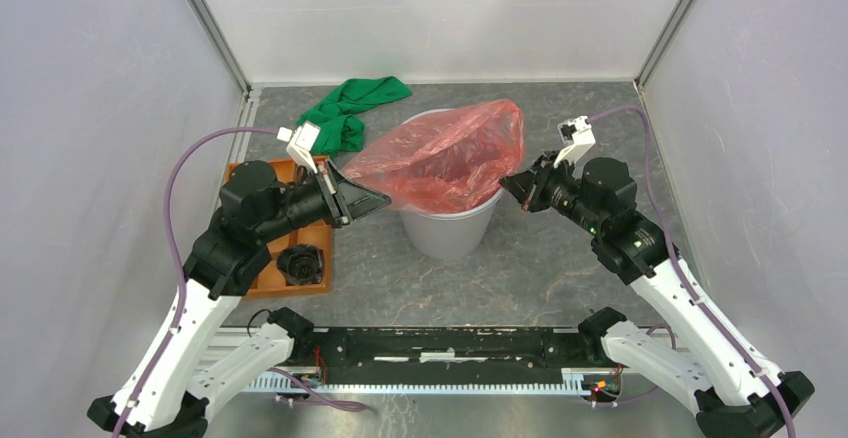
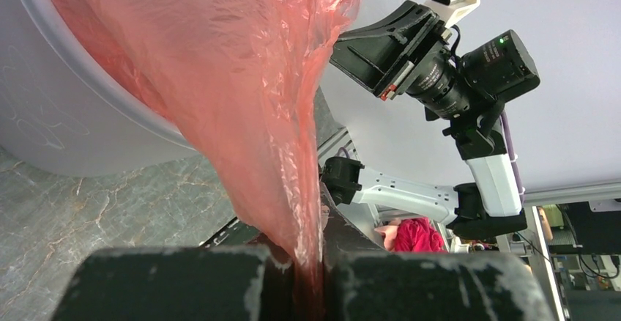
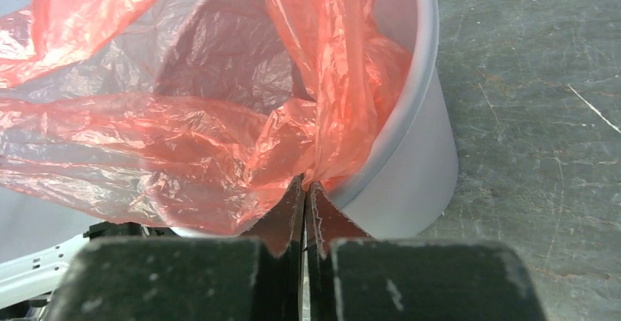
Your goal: Put the trash bags into the trash bin
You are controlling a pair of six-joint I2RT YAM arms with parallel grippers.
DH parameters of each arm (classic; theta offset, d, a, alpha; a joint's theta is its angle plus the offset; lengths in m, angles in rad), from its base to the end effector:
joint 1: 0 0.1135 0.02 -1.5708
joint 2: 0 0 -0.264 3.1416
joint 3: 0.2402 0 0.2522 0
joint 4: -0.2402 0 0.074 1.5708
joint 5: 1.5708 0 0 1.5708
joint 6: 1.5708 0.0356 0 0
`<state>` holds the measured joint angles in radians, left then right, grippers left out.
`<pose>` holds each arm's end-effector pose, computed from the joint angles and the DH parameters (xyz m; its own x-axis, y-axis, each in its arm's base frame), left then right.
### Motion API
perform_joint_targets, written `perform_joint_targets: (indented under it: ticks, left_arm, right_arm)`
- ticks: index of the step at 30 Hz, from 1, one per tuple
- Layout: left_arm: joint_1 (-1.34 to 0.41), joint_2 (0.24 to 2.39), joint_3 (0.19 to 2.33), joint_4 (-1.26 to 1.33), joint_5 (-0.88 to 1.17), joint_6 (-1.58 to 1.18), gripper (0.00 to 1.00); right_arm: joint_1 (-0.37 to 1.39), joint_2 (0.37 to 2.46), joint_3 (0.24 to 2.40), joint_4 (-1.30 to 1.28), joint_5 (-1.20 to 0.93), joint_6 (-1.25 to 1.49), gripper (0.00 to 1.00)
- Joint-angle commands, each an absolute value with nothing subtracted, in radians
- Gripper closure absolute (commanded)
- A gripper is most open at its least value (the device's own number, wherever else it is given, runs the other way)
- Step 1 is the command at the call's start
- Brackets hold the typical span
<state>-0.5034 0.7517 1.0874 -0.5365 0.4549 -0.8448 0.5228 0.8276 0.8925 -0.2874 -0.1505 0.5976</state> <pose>0.1173 -0.0825 0.4100 -0.7221 -0.3692 -0.5850 0.4074 0.4565 -0.7910 0.1606 0.0987 0.3595 -0.5071 0.3498 -0.7877 -0.4053 0.7098 0.5761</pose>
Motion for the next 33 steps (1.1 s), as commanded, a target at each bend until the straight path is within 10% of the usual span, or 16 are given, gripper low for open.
perform_joint_targets:
  ticks: [1,33]
  left_arm:
    - [-0.497,0.744,1.129,-0.521,0.454,-0.846,0.98]
    - [-0.498,0.686,0.877,-0.593,0.322,-0.762,0.85]
  right_arm:
    - [0.524,0.806,0.947,-0.309,-0.119,0.537,1.00]
    - [0.524,0.760,0.875,-0.528,-0.171,0.155,1.00]
